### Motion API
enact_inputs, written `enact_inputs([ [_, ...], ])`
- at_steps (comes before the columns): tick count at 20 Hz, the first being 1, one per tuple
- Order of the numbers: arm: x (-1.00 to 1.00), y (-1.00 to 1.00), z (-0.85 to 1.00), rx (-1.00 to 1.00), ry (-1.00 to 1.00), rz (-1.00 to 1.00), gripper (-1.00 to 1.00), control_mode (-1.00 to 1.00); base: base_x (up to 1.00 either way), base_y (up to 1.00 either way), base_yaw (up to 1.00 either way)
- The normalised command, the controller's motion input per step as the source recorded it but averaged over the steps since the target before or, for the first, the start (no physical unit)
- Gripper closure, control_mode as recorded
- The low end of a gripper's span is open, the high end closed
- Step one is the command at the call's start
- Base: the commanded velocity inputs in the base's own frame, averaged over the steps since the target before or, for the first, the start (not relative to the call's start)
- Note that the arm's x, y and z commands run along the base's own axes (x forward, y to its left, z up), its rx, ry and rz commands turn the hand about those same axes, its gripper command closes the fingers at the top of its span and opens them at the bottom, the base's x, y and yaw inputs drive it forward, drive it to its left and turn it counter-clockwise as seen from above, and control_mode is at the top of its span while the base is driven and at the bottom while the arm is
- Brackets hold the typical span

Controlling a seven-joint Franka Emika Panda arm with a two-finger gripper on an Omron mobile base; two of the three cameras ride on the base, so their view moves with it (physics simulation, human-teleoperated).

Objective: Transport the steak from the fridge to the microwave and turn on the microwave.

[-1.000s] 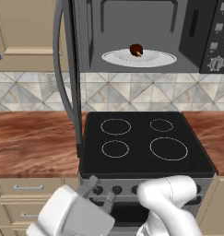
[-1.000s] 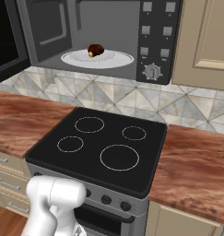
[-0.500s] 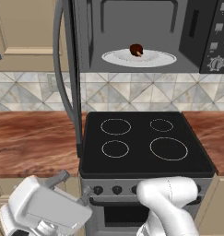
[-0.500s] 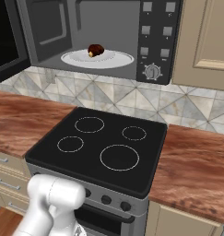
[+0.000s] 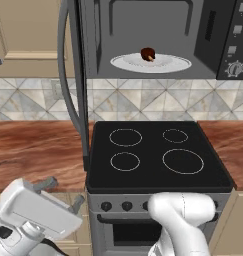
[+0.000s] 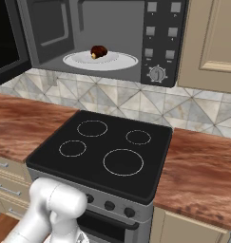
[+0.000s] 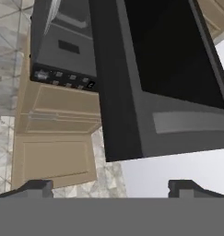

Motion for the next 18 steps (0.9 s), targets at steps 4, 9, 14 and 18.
enact_inputs([
  [4,0.34,0.30,-0.20,0.00,-0.04,-0.16,-1.00,-1.00,0.00,0.00,0.00],
  [9,0.42,0.30,-0.06,0.00,0.00,-0.13,-1.00,-1.00,0.00,0.00,0.00],
  [14,0.44,0.22,0.00,0.00,0.00,-0.10,-1.00,-1.00,0.00,0.00,0.00],
  [18,0.44,0.11,0.00,0.00,0.00,-0.10,-1.00,-1.00,0.00,0.00,0.00],
])
